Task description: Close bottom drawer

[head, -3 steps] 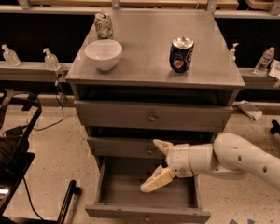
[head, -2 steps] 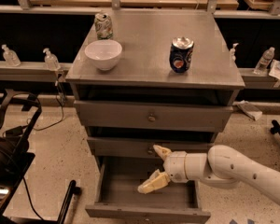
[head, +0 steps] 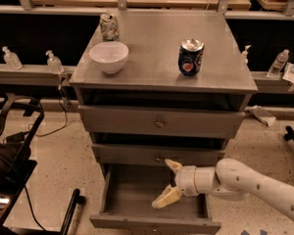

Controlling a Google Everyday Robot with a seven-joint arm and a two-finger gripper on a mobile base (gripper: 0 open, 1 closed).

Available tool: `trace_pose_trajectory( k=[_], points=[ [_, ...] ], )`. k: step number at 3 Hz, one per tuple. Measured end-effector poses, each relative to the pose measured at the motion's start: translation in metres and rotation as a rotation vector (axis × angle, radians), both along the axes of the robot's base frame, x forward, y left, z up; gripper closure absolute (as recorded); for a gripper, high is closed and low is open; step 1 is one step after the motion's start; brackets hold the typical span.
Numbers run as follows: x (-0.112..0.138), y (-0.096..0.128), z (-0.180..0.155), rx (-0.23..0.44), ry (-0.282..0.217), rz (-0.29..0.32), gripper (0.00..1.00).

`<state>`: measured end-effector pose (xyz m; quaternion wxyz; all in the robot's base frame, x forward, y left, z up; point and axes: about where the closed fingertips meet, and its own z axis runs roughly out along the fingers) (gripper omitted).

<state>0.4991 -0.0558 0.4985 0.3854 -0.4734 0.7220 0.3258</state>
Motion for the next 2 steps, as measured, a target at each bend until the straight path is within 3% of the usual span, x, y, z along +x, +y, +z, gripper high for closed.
trace_pose_trajectory(
  k=[2],
  points=[
    [-0.019, 0.0, -0.159, 0.031, 0.044, 0.092, 0.0]
  ],
)
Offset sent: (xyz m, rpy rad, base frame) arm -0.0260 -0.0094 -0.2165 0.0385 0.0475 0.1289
